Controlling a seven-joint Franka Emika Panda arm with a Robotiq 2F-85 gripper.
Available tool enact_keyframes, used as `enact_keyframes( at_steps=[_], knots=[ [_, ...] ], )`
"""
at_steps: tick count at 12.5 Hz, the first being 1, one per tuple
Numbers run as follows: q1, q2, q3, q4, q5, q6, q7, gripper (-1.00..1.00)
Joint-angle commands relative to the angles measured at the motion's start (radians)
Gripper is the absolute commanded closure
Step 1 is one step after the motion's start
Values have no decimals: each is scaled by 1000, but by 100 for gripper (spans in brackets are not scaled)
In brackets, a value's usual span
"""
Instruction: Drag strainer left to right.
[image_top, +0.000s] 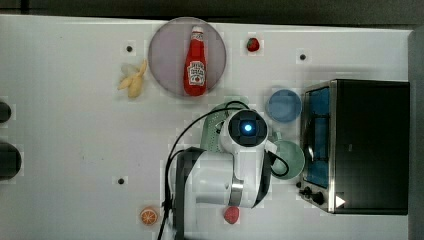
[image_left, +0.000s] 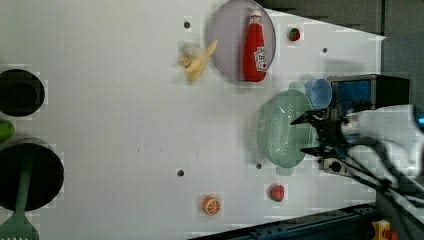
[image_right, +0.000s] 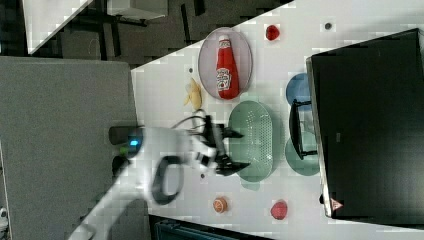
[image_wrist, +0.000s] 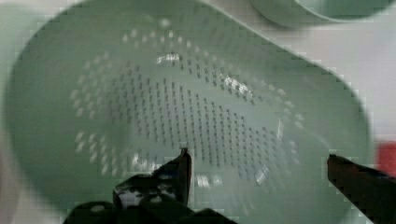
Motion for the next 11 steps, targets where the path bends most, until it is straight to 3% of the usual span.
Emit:
enact_keyframes(
  at_steps=[1,3,7,11],
  knots=[
    [26,-185,-1,147,-2,-213,-254,-100],
    [25,-286,-5,239,-4,-379,-358,-100],
    [25,-409,-4,394,-32,-678,-359,-100],
    [25,-432,-3,427,-91,-706,-359,-100]
  ],
)
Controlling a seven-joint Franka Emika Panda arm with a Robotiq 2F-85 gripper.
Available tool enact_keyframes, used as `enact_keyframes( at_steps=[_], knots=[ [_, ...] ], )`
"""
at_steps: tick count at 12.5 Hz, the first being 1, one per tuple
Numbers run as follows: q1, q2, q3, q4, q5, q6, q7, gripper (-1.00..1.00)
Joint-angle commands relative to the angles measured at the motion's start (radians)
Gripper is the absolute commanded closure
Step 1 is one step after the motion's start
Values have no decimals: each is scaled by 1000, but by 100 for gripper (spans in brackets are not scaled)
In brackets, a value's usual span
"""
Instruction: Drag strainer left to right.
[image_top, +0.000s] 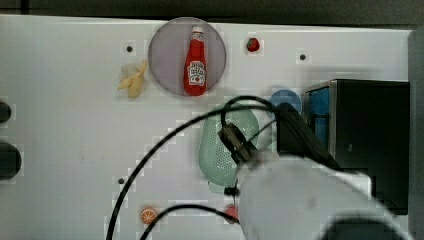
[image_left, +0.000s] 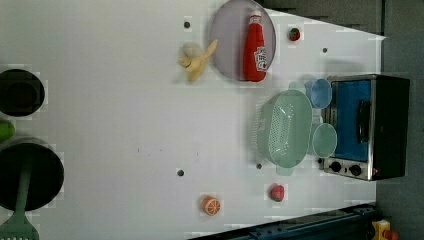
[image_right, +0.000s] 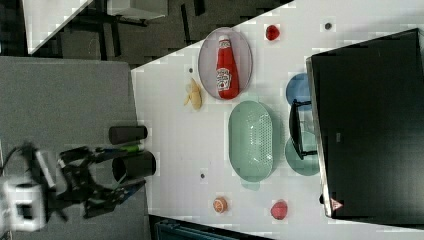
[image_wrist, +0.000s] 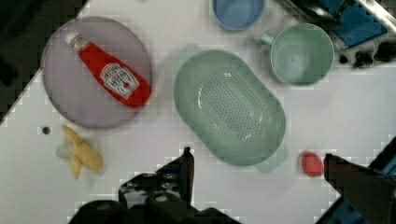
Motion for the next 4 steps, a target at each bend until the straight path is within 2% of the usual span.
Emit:
enact_keyframes(
  at_steps=[1,4],
  knots=[
    [-11,70,4,-17,-11,-33,-57,-100],
    [-11,73,4,-20,-11,-32,-57,-100]
  ],
)
